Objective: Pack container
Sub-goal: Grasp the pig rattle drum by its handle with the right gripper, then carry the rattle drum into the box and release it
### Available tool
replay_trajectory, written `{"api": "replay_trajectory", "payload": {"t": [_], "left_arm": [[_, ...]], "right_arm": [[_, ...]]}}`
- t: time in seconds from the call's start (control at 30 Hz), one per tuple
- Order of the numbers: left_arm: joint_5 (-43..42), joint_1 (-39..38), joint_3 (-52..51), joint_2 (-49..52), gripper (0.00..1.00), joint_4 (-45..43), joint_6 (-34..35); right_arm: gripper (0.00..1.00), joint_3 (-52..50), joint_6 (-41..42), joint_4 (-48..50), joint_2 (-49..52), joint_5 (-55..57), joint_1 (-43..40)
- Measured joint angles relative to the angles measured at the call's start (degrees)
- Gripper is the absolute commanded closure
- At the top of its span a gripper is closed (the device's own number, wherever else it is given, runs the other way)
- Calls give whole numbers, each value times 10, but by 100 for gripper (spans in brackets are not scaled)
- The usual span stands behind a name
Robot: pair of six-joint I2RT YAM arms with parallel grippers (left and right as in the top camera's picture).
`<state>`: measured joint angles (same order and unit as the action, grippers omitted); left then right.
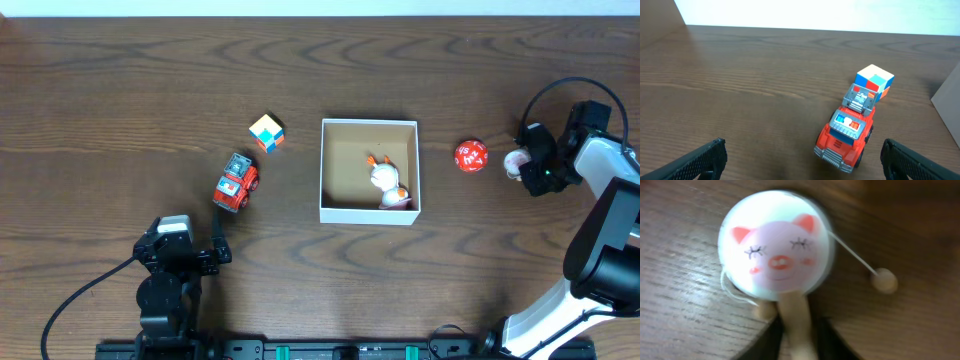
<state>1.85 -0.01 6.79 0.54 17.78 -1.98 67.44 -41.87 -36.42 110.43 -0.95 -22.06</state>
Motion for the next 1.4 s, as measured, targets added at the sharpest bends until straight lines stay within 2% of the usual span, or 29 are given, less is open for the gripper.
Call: {"api": "replay_trajectory", "payload": {"t": [0.33, 0.47, 0.7, 0.83, 1.13, 1.4], "left_arm": [[0, 0, 0, 0, 2, 0, 0], [0, 0, 0, 0, 2, 0, 0], [0, 0, 0, 0, 2, 0, 0], [0, 0, 0, 0, 2, 0, 0], [0, 0, 0, 0, 2, 0, 0], [0, 0, 0, 0, 2, 0, 0]], "right_arm": [[99, 12, 29, -26, -8, 10, 2], [99, 30, 42, -39, -57, 16, 18], [99, 47, 49, -34, -201, 19, 104], [99, 48, 47, -34, -246, 9, 171], [99, 48, 31, -34, -263, -115, 315], [99, 48, 11, -34, -243, -150, 363]]}}
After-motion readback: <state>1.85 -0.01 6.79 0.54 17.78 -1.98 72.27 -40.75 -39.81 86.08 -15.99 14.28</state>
